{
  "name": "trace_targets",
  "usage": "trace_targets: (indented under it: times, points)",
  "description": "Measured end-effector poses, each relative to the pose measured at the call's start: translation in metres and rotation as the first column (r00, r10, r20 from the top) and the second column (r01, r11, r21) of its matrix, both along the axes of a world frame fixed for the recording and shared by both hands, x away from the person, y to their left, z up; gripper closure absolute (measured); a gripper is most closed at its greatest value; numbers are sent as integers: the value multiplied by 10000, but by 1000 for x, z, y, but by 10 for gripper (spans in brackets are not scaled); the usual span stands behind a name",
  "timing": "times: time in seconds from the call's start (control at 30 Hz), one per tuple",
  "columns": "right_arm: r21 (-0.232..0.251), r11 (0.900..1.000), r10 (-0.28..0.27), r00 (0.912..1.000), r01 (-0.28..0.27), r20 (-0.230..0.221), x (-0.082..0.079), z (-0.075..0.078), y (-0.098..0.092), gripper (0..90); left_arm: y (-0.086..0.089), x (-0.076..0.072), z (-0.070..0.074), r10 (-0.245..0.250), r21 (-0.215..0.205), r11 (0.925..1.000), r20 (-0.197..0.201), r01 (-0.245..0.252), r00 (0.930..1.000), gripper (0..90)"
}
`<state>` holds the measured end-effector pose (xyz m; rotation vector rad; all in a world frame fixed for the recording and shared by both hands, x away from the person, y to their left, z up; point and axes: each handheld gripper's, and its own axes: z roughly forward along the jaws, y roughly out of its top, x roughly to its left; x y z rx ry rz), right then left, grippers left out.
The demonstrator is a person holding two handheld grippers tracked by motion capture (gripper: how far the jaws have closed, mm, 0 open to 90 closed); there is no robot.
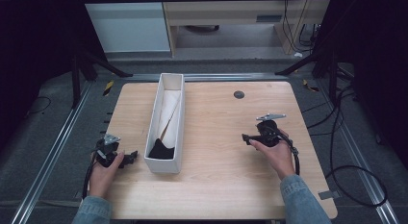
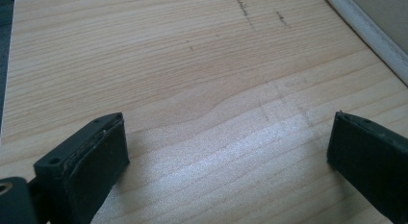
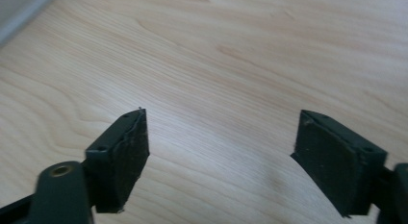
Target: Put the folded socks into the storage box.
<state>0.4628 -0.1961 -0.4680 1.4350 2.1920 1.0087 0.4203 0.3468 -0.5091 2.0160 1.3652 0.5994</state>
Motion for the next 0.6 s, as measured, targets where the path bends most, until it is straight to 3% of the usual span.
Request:
trace_targets:
  times: [0.1,0.27,0.4,0.5,0.6]
  points:
    - [-271,9979,-589,9983,588,-10,2,-13,-6,144,0,0,0,-2,3,10000,0,2,10000,0]
    - [-241,9872,-1583,9873,1578,-170,2,-36,-18,98,0,0,0,-1,-2,10000,1,1,10000,0]
    - [-258,9829,-1817,9831,1823,227,0,-40,-23,88,0,0,0,-4,-2,10000,7,4,10000,0]
    - [-821,9766,-1932,9787,1986,699,-2,-46,-24,42,0,1,0,-43,-5,10000,9,43,10000,0]
    - [-833,9725,-2124,9748,2177,674,-3,-46,-24,39,0,1,0,-61,1,10000,8,61,10000,0]
